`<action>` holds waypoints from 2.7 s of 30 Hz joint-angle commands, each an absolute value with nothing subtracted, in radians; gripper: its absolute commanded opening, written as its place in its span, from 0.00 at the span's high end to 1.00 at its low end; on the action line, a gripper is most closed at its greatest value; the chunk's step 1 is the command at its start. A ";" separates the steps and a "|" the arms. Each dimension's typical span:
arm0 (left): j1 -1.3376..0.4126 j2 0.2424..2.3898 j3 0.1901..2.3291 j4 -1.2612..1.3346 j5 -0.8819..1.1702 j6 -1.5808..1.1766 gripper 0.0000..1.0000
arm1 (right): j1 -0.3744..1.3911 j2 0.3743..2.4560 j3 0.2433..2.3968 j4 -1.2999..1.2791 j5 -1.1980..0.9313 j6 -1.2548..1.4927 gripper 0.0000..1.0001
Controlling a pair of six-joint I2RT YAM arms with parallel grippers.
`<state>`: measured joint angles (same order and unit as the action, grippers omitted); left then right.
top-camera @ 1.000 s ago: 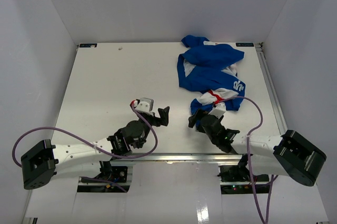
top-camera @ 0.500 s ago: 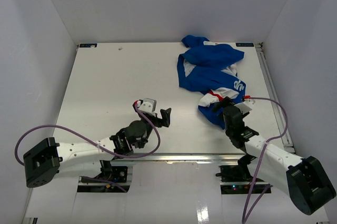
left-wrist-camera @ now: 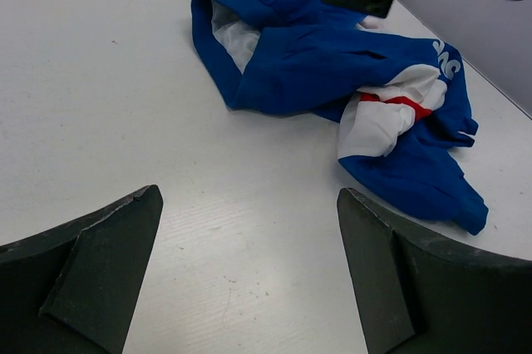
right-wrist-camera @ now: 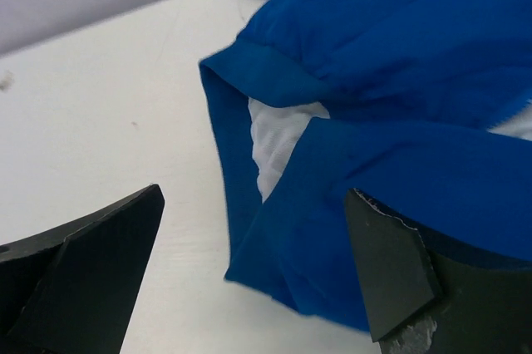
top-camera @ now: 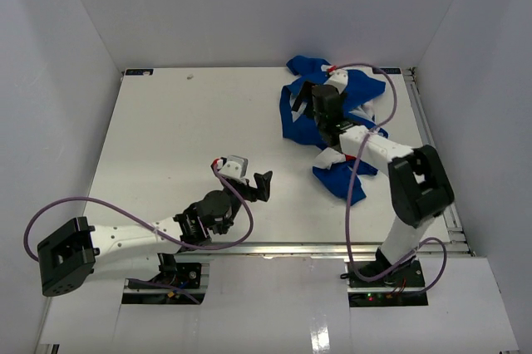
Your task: Zip up the jacket
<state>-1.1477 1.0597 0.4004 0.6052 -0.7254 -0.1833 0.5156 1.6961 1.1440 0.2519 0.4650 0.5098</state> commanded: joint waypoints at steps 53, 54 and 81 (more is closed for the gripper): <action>-0.732 1.702 0.944 -0.027 -0.525 -0.593 1.00 | 0.693 0.963 0.104 0.566 0.462 0.649 0.19; -0.732 1.613 0.856 -0.006 -0.517 -0.628 1.00 | 0.675 0.974 0.070 0.660 0.415 0.615 0.24; -0.807 0.914 0.548 -0.003 -0.444 -0.690 0.02 | 0.649 1.219 0.710 0.158 0.248 0.601 0.36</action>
<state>-0.8045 0.9939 0.4273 0.0523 -0.4224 -0.7695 0.5367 1.2339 0.6715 0.2454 0.1040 0.4496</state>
